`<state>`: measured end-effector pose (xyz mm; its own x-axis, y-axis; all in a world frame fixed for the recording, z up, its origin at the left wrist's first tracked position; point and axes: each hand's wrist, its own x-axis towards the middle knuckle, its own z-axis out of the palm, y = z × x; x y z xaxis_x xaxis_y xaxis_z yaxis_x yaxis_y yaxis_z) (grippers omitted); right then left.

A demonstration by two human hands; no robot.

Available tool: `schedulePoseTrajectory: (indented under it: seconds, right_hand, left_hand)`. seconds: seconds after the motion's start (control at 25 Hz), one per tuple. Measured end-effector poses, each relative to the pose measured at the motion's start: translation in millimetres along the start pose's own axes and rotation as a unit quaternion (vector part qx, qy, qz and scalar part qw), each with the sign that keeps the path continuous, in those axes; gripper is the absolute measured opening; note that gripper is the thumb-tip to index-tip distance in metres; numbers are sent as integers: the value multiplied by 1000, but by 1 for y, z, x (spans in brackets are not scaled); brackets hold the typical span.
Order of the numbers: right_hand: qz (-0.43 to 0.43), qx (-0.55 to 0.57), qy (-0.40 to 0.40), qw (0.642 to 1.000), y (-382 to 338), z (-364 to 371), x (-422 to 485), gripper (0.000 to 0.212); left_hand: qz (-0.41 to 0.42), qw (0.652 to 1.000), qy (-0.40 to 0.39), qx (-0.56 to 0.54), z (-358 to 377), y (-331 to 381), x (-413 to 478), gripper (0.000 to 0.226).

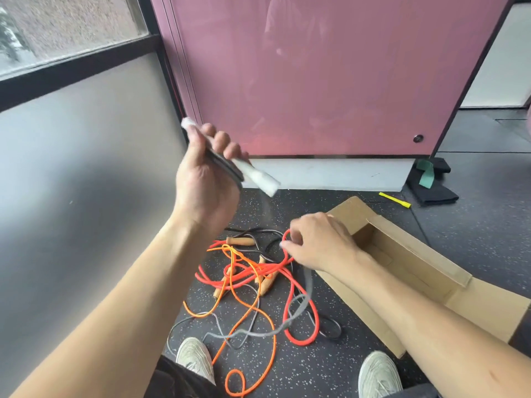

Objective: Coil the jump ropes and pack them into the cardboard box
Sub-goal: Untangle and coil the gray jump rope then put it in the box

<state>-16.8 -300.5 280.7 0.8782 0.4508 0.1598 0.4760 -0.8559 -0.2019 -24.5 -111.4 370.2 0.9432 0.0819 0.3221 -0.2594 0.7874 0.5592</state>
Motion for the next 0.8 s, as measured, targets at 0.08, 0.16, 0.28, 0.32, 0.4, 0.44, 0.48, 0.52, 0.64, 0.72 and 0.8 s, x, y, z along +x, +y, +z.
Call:
schedulePoseTrajectory:
  seconds: [0.08, 0.16, 0.28, 0.32, 0.4, 0.44, 0.48, 0.52, 0.64, 0.72, 0.8]
  right_hand:
    - [-59, 10, -117, 991, -3, 9, -7, 45]
    - [-101, 96, -157, 978, -2, 15, -15, 46]
    - [-70, 193, -59, 977, 4, 16, -17, 29]
    - [-44, 217, -12, 975, 4, 14, -16, 24]
    - [-8, 268, 48, 962, 1, 8, -9, 52]
    - [-6, 294, 68, 953, -2, 6, -4, 75]
    - [-7, 316, 88, 945, -5, 4, 1, 95]
    - [-13, 338, 111, 935, -9, 1, 5, 106]
    - [5, 401, 214, 891, -13, -9, 14, 72]
    - [19, 457, 186, 870, -9, -14, 20, 12]
    - [17, 465, 89, 881, -12, -6, 19, 30]
  left_hand:
    - [127, 984, 88, 85, -16, 15, 12, 28]
    - [152, 969, 156, 116, -30, 26, 15, 28]
    - [46, 984, 127, 113, -31, 23, 4, 32]
    - [-2, 987, 99, 130, -24, 16, -2, 33]
    - [-107, 979, 51, 164, -4, 3, -13, 35]
    - [-162, 972, 24, 169, 5, -3, -18, 34]
    - [-218, 962, -7, 165, 11, -7, -23, 33]
    - [-273, 948, -39, 158, 16, -10, -28, 31]
    - [-359, 920, -93, 129, 19, -14, -35, 27]
    - [-336, 935, -79, 77, 19, -17, -36, 29]
    - [-251, 967, -37, 21, 19, -20, -32, 33]
